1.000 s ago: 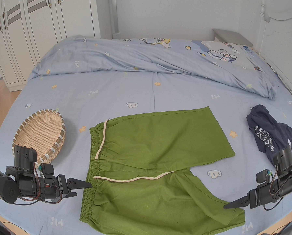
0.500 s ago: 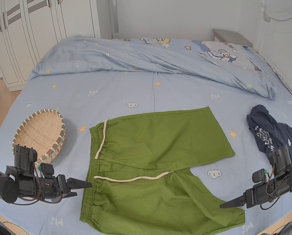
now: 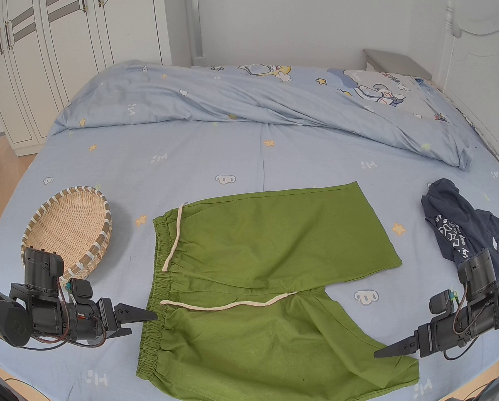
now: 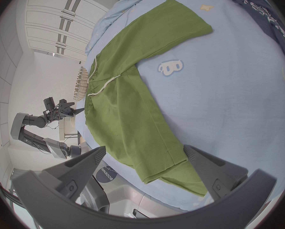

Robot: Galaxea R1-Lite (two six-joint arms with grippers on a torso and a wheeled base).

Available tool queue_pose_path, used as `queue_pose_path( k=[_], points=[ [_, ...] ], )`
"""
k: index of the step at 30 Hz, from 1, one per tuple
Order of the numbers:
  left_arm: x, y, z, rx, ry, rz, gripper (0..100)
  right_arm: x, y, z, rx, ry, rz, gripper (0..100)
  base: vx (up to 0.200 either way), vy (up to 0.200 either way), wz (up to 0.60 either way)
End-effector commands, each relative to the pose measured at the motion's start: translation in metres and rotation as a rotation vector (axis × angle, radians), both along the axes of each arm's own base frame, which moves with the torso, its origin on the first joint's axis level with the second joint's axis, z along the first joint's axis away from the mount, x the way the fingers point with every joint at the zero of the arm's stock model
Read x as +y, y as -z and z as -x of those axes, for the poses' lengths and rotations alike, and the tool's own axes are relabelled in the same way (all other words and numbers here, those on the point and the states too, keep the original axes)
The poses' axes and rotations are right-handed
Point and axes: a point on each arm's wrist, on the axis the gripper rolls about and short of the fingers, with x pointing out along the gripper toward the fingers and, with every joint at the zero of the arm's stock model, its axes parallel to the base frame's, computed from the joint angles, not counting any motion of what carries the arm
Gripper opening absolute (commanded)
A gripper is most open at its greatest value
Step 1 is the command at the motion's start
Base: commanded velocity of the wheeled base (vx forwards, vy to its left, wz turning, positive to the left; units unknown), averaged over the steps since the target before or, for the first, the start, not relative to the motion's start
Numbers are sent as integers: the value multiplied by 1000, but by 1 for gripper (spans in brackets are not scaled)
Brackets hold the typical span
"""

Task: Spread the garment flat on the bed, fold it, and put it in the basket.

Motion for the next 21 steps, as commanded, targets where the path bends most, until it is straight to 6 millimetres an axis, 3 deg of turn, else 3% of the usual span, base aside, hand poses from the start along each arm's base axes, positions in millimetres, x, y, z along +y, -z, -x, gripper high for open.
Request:
queue_pose_path(
  k=[1, 21],
  points=[
    [0, 0, 0, 1, 0, 0, 100, 5, -2, 1, 4, -18, -10, 100, 0, 0, 0],
    [0, 0, 0, -1, 0, 0, 100, 10, 0, 3, 19, -43, -8, 100, 0, 0, 0]
  ],
)
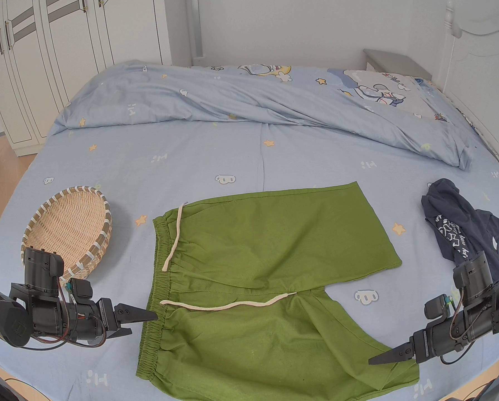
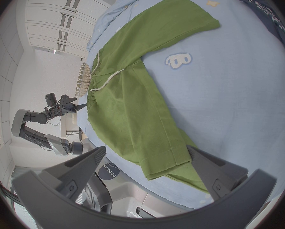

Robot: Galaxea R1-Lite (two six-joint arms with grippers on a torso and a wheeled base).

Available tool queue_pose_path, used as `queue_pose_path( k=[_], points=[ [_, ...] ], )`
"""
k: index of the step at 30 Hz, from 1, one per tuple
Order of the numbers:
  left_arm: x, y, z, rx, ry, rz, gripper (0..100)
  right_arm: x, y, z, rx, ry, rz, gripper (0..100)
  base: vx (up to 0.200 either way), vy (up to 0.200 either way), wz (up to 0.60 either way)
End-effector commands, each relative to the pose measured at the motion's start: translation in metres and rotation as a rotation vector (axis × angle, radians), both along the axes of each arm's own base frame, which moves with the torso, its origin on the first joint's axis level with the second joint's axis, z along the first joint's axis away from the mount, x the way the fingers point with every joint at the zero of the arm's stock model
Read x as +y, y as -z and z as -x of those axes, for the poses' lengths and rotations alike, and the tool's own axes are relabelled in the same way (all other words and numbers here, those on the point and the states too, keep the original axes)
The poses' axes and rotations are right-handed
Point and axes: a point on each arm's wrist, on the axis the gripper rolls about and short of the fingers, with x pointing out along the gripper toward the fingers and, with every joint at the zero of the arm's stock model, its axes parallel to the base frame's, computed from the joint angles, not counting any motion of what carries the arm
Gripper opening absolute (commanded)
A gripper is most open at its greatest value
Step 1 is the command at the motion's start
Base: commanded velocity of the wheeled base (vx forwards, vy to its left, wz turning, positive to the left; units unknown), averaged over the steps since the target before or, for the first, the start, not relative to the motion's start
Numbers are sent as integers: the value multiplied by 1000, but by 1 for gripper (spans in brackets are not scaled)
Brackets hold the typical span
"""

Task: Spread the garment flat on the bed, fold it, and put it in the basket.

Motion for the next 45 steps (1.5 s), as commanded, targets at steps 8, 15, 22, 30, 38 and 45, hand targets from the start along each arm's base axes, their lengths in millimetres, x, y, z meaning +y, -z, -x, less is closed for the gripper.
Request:
queue_pose_path(
  k=[8, 15, 22, 30, 38, 45],
  points=[
    [0, 0, 0, 0, -1, 1, 100, 1, 1, 0, 5, -5, 3, 0, 0, 0, 0],
    [0, 0, 0, -1, -1, 1, 100, 1, 1, 0, 2, -4, 4, 0, 0, 0, 0],
    [0, 0, 0, -1, -1, 1, 100, 0, -1, -2, -13, -1, 5, 0, 0, 0, 0],
    [0, 0, 0, -1, -1, 0, 100, -10, -31, -31, -159, 97, -19, 0, 0, 0, 0],
    [0, 0, 0, 0, -4, 0, 100, -23, -46, -65, -275, 122, 27, 0, 0, 0, 0],
    [0, 0, -1, -1, -3, -1, 100, -35, -49, -75, -314, 147, 57, 0, 0, 0, 0]
  ],
)
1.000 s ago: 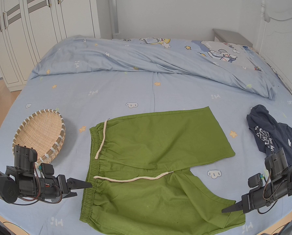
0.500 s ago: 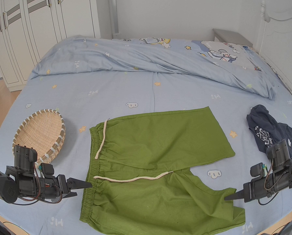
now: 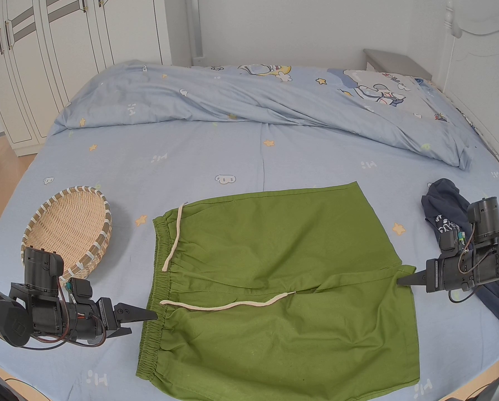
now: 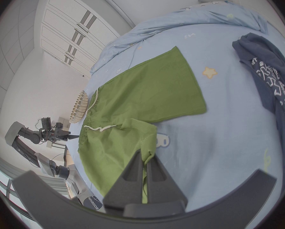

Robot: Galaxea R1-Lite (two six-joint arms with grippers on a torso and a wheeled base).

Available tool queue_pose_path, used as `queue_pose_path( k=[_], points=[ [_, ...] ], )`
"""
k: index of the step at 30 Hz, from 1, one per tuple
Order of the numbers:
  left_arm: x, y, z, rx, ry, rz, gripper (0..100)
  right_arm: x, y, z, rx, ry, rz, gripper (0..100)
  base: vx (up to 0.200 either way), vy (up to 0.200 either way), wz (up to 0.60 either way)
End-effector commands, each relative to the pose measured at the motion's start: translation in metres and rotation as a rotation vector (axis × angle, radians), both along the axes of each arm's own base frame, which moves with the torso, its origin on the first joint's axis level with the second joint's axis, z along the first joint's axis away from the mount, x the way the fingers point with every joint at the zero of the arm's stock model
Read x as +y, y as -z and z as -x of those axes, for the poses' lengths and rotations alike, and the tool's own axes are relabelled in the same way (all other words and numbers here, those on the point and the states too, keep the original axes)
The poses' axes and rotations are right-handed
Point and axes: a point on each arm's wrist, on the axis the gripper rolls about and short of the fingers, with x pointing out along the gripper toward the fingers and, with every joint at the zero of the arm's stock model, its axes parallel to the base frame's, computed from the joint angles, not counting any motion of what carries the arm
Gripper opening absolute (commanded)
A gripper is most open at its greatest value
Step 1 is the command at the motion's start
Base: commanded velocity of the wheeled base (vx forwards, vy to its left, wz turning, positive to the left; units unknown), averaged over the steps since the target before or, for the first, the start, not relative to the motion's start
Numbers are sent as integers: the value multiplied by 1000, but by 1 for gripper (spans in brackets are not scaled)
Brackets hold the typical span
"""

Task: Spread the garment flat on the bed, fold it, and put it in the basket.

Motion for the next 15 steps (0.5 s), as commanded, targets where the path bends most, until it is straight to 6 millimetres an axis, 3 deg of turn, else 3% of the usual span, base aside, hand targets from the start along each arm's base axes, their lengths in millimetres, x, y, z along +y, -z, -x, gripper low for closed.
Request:
queue_pose_path(
  k=[1, 9, 15],
  points=[
    [0, 0, 0, 1, -1, 0, 100, -8, 2, -7, 5, 35, 7, 0, 0, 0, 0],
    [0, 0, 0, 1, 2, 1, 100, -23, 9, -11, 29, 95, 24, 0, 0, 0, 0],
    [0, 0, 0, 1, 0, 1, 100, -35, 28, -20, 79, 119, 69, 0, 0, 0, 0]
  ],
)
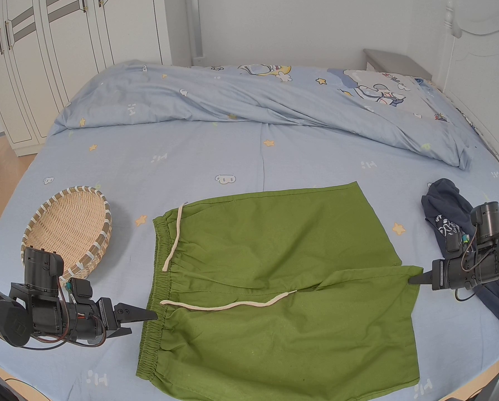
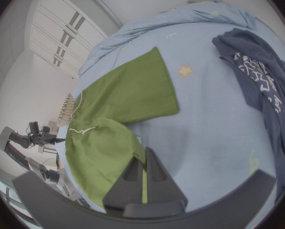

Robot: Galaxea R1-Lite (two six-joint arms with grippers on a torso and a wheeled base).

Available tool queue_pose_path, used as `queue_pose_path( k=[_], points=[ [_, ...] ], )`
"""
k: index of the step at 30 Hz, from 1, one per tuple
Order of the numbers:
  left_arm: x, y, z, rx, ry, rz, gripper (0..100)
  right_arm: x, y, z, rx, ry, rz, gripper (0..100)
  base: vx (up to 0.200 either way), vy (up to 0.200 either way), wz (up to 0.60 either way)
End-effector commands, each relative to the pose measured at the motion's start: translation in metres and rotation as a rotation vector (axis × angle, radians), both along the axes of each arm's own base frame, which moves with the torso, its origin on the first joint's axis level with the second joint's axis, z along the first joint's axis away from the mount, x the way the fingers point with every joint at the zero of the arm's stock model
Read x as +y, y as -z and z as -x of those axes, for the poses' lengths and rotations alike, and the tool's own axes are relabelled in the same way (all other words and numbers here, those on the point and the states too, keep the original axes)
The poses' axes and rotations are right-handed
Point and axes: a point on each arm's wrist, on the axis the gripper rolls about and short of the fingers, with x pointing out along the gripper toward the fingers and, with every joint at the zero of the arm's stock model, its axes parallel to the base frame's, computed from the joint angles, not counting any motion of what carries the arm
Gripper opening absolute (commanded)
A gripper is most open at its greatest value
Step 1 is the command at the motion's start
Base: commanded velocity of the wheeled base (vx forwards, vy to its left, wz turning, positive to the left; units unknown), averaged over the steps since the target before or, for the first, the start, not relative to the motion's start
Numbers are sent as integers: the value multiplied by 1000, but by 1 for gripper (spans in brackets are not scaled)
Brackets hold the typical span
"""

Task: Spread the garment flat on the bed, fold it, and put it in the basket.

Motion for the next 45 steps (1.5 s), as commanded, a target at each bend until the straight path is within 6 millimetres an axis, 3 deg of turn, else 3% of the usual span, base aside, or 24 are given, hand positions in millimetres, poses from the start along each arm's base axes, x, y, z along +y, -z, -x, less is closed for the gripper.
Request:
queue_pose_path(
  k=[1, 16, 17, 26, 30, 34, 40, 45],
  points=[
    [0, 0, 0, 1, 0, -1, 100, -8, 15, -8, 61, 26, 1, 0, 0, 0, 0],
    [0, 3, -2, 13, -2, -2, 100, -15, 31, -20, 84, 50, -1, 0, 0, 0, 0],
    [0, 3, -2, 13, -2, -2, 100, -15, 31, -20, 84, 50, -1, 100, 0, 0, 0],
    [3, 3, -2, 14, -14, -4, 100, -18, 20, -11, 53, 67, -12, 100, 0, 0, 0],
    [8, 11, 3, 5, 14, -47, 100, -16, 20, 17, 52, 57, -25, 100, 0, 0, 0],
    [11, 23, 20, 37, 48, -94, 100, -7, 31, 52, 90, 7, -55, 100, 0, 0, 0],
    [13, 36, 49, 93, 98, -122, 100, 2, 51, 84, 171, -44, -77, 100, 0, 0, 0],
    [13, 42, 55, 108, 134, -142, 100, 4, 55, 109, 172, -42, -79, 100, 0, 0, 0]
  ],
)
